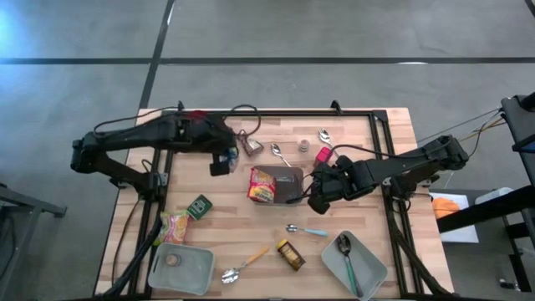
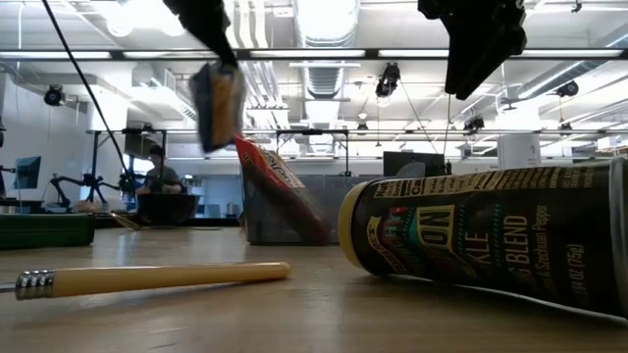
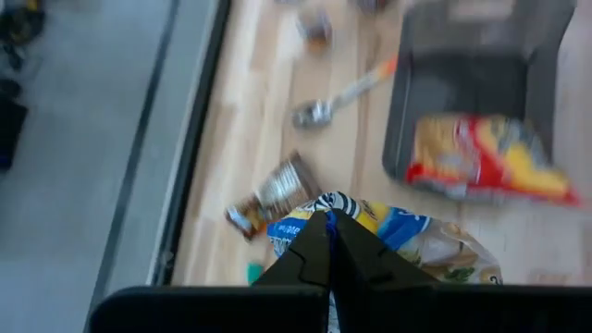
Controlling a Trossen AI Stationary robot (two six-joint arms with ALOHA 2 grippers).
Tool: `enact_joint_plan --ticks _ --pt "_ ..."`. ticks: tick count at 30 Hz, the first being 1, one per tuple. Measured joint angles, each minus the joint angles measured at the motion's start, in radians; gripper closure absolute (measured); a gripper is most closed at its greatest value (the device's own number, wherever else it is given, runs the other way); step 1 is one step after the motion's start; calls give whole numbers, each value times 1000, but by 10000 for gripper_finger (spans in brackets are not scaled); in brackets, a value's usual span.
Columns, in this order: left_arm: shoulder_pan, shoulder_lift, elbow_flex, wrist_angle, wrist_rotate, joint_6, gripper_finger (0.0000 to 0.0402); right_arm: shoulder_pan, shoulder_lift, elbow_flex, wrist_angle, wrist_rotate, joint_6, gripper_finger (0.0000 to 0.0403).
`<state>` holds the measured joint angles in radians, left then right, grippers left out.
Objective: Pick & Place Food Item
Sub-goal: Put the blue noodle pack into the black bin
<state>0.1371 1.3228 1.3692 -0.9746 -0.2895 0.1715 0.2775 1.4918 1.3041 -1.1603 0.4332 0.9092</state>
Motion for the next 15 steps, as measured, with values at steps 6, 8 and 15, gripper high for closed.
enact_joint_plan --ticks 6,8,15 --pt "0 0 69 116 53 1 401 0 0 0 0 16 5 200" --pt "0 0 69 183 89 -13 401 0 0 0 0 28 28 200" --pt "0 10 15 440 215 -73 401 8 -25 -1 6 112 155 200"
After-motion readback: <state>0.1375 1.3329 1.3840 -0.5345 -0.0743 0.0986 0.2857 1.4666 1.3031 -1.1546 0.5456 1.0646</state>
